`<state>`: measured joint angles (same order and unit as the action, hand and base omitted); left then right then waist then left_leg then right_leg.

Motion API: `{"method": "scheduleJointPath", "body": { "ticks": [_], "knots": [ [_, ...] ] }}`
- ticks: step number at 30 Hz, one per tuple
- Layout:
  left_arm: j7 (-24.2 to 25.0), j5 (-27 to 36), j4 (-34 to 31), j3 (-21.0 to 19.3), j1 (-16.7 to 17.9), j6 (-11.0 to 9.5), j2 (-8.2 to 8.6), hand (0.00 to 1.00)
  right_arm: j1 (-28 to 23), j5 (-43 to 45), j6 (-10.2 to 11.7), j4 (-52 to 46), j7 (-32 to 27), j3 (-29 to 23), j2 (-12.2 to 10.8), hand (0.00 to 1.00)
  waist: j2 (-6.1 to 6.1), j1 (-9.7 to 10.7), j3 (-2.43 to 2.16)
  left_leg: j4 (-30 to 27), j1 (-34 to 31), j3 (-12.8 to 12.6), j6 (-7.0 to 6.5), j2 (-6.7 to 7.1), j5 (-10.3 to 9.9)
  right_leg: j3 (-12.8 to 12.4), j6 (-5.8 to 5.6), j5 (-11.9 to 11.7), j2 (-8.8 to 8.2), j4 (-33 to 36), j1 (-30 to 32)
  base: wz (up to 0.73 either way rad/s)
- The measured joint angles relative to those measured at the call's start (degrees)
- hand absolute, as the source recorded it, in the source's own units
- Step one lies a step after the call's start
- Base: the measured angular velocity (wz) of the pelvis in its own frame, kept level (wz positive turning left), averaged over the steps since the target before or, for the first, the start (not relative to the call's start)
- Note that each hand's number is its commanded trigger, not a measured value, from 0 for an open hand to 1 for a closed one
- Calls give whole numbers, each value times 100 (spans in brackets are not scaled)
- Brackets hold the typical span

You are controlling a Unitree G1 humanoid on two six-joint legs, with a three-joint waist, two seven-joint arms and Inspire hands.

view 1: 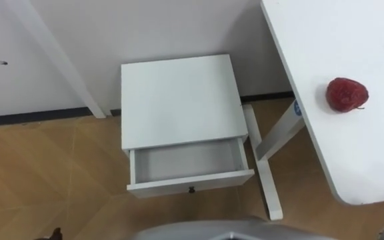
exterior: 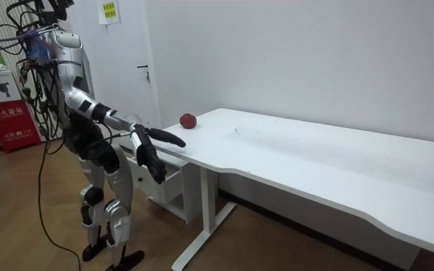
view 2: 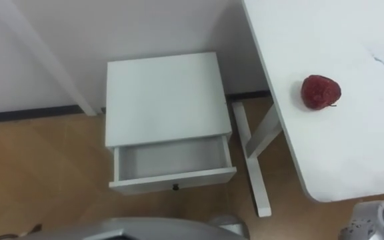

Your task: Put apple and close drawer

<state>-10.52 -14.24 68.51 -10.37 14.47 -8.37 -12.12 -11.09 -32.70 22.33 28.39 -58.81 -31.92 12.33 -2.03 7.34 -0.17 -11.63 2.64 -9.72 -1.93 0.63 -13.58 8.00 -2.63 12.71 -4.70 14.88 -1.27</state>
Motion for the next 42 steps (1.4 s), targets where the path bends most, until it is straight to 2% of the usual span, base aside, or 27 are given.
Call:
{"method": "scheduleJointPath", "body": {
  "ticks": [3, 8, 14, 17, 20, 21, 24, 28, 30, 35, 42],
  "knots": [
    [-2, 2, 1, 0, 51, -21, -1, 0, 54, 515, 43, -7, -305, -35, 126, 0, -23, 1, -3, 0, -6, 0, 0, 0, 3, 7, 0, 0, 0, -11, 7, 0],
    [1, 10, -52, 51, 8, -21, -10, 0, 53, 851, 105, -536, -591, -40, 144, 0, -101, 8, 4, -12, -4, 28, 1, 0, 4, 35, 0, 0, 0, -35, 26, 2],
    [204, -7, -48, 337, -53, -32, -31, 0, -71, 1281, 161, -1137, -482, 179, 154, 0, -115, -79, 6, -11, -1, 28, 1, 0, 4, 33, 0, 0, 0, -34, 29, 0],
    [260, -3, -63, 496, -54, -34, -36, 0, -84, 1875, 177, -1547, -306, 399, 160, 0, -76, -146, 8, -18, 3, 40, 1, -7, 4, 34, 1, -2, 2, -19, 48, -1],
    [260, -3, -64, 529, -75, -45, -35, 0, -78, 2154, 213, -1744, 94, 774, 197, 0, -21, -205, -15, -30, 23, 34, 2, -9, 4, 49, 5, -4, 4, -34, 21, 0],
    [256, -5, -56, 628, -97, -44, -42, 0, -78, 2173, 213, -1755, 250, 921, 215, 0, -20, -279, -9, -28, 22, 34, 2, -6, 4, 47, 8, -9, 4, -47, 20, 0],
    [261, -38, -33, 743, -112, -40, -25, 0, -72, 2152, 206, -1753, 724, 1291, 214, 0, 10, -335, 4, -27, 18, 31, 2, -7, 4, 47, 9, -18, 7, -81, 8, 0],
    [304, -41, -38, 851, -109, 23, -24, 0, -74, 2148, 133, -1752, 1487, 1465, 215, 0, 99, -363, 52, -15, -2, 32, 2, -12, 4, 50, 5, -42, 15, -135, -2, 0],
    [366, -44, -41, 852, -118, 90, -23, 0, -80, 2119, 48, -1751, 1800, 1555, 215, 0, 118, -385, 53, -13, -2, 31, 3, -15, 5, 53, 5, -42, 16, -136, 6, 0],
    [508, -42, -88, 853, -119, 159, -26, 0, -80, 1917, -231, -1752, 2639, 1815, 216, 0, 107, -422, 45, -5, 1, 30, 3, -19, 5, 53, 5, -42, 23, -143, 4, -1],
    [634, -38, -108, 852, -112, 193, -33, 0, -77, 1875, -375, -1750, 3336, 1951, 216, 0, 42, -438, 38, -11, 15, 35, 3, -25, 5, 57, 4, -78, 32, -230, -88, 0]
  ]
}}
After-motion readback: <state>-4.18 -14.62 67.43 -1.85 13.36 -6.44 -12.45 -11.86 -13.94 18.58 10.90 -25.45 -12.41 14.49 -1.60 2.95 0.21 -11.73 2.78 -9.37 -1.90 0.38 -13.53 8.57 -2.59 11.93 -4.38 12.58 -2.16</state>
